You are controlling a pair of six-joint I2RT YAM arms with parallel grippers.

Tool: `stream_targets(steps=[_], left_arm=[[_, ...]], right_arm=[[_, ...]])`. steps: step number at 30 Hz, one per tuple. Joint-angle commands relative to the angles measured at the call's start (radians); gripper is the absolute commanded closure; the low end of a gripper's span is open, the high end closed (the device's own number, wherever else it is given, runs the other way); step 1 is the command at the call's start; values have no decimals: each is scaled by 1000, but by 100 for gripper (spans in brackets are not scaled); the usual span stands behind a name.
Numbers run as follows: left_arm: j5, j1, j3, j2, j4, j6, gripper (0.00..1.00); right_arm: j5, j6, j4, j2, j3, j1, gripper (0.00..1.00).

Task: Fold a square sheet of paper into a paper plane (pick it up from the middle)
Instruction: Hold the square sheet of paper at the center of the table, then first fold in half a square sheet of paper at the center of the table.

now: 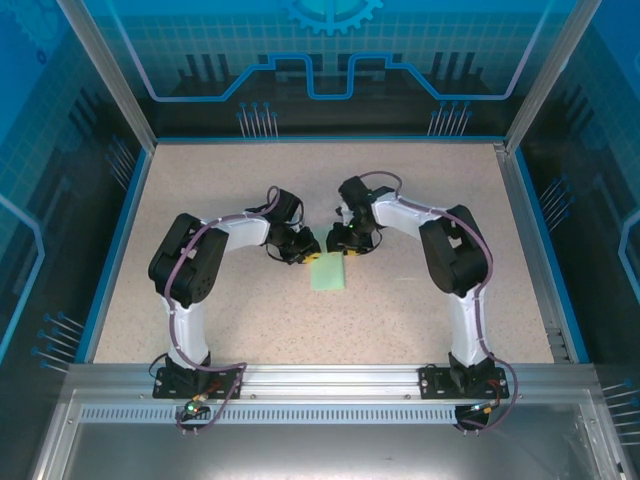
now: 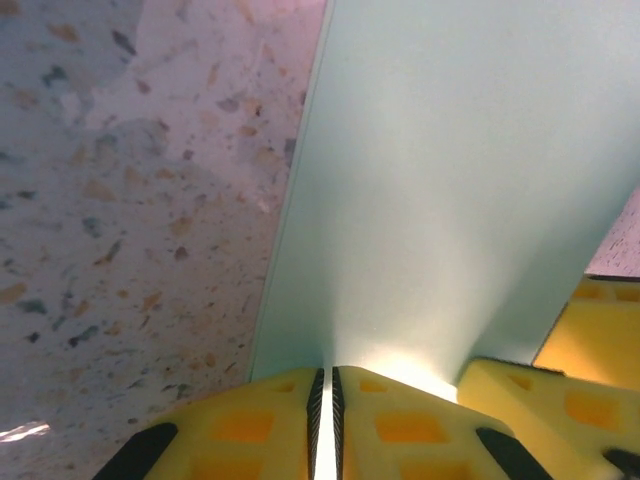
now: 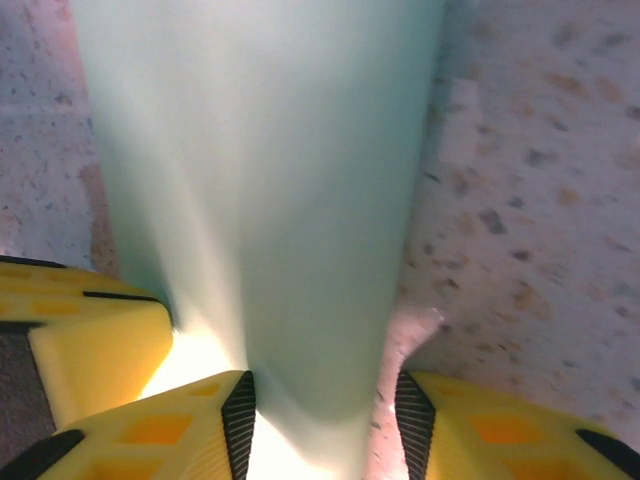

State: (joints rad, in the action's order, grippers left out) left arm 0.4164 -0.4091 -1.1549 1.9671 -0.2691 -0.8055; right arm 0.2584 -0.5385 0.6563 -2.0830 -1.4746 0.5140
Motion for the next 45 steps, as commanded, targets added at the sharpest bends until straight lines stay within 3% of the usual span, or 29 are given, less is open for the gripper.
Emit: stream_targets(steps=[1, 5, 8, 15, 28, 45], left_arm=[[-37, -8, 35, 44, -76, 22, 85], [-44, -8, 44, 47, -69, 18, 85], [-47, -9, 51, 48, -65, 12, 86], [-59, -11, 56, 54, -69, 2, 86], [-85, -16, 44, 70, -118, -10, 88], [-99, -17, 70, 86, -114, -26, 89]], right_arm=[[36, -1, -49, 115, 36, -23, 52], [34, 8, -67, 170, 50, 2, 54], [5, -8, -74, 167, 43, 38, 62], [27, -49, -79, 48, 8, 66, 76], [-24, -22, -60, 12, 73, 28, 79], [65, -33, -242, 127, 290, -98, 84]])
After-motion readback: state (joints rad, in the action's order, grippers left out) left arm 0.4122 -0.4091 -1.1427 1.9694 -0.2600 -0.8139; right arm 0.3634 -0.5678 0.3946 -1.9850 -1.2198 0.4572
